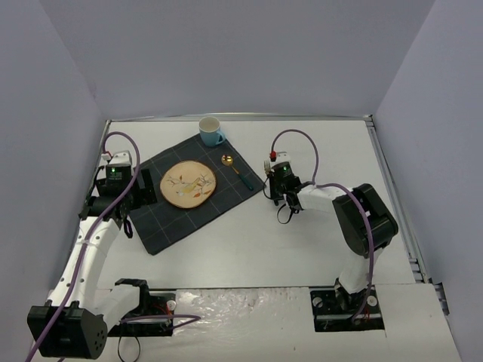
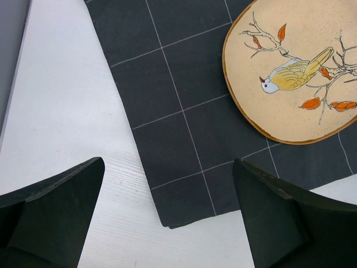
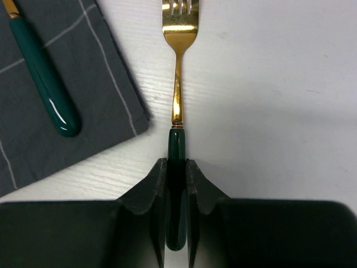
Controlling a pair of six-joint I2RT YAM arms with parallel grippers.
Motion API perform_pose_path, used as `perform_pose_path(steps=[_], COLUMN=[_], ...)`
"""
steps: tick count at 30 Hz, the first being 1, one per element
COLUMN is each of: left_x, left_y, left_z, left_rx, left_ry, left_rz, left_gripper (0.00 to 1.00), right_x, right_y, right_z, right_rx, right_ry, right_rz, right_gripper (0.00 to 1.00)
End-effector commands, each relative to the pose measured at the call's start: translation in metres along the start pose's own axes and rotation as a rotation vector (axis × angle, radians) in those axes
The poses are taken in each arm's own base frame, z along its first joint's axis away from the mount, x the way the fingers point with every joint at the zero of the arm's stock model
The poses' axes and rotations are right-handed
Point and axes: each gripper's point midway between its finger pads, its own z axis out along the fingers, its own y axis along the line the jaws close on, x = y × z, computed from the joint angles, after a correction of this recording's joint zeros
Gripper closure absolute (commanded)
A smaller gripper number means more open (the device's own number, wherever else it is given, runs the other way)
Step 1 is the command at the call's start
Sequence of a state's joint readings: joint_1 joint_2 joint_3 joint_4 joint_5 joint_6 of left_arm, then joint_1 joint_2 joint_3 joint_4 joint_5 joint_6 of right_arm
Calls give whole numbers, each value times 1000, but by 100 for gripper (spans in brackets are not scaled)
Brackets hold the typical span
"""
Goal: Set the dinner table for one person
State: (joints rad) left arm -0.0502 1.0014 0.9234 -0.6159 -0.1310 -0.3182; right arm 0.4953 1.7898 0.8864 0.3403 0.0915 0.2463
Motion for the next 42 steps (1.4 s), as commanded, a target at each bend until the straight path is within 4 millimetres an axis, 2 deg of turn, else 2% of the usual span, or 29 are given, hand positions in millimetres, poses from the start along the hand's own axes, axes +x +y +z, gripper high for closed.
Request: perform_pose_path(steps=[1, 4, 5, 7, 10, 12, 14, 16, 18, 19, 23, 26, 28, 32, 35, 37, 42], left_x=[-27, -28, -29, -31, -39, -41, -40, -45, -49, -52, -64, -66, -70, -77, -79, -78, -74], left_y=[-4, -5, -5, -5, -4, -3, 2, 8, 12, 17, 29, 34, 36, 40, 41, 41, 40], left_z=[-9, -10, -12, -18, -30, -39, -54, -68, -82, -92, -125, -143, -155, -176, -185, -188, -189], left_rx=[20, 24, 23, 25, 29, 27, 16, 3, -5, -18, -42, -41, -33, -24, -17, -12, 1], left_ry=[-78, -82, -84, -93, -115, -118, -109, -127, -146, -161, -225, -262, -294, -344, -368, -373, -371], left_rz=[-33, -39, -44, -56, -79, -93, -96, -92, -90, -83, -92, -101, -109, -116, -119, -120, -118], left_gripper=[3, 3, 3, 3, 3, 3, 3, 3, 3, 3, 3, 3, 3, 3, 3, 3, 3], right_x=[-3, -20, -35, -52, -84, -98, -112, -110, -116, -110, -101, -95, -84, -59, -48, -32, -17], right_y=[-25, -24, -18, -7, 30, 54, 87, 126, 152, 175, 254, 307, 337, 375, 396, 410, 428], right_z=[-20, -37, -47, -61, -85, -96, -107, -110, -115, -112, -123, -134, -134, -123, -119, -111, -100], right_rx=[63, 78, 70, 48, -44, -99, -167, -239, -286, -325, -438, -515, -552, -573, -578, -578, -573], right_ry=[-5, -44, -83, -126, -213, -244, -277, -272, -284, -267, -264, -265, -250, -220, -215, -200, -191], right_rz=[30, 4, -9, -26, -41, -51, -66, -93, -92, -107, -127, -124, -125, -146, -155, -173, -182], right_gripper=[100, 100, 100, 100, 100, 100, 100, 100, 100, 100, 100, 100, 100, 100, 100, 100, 100])
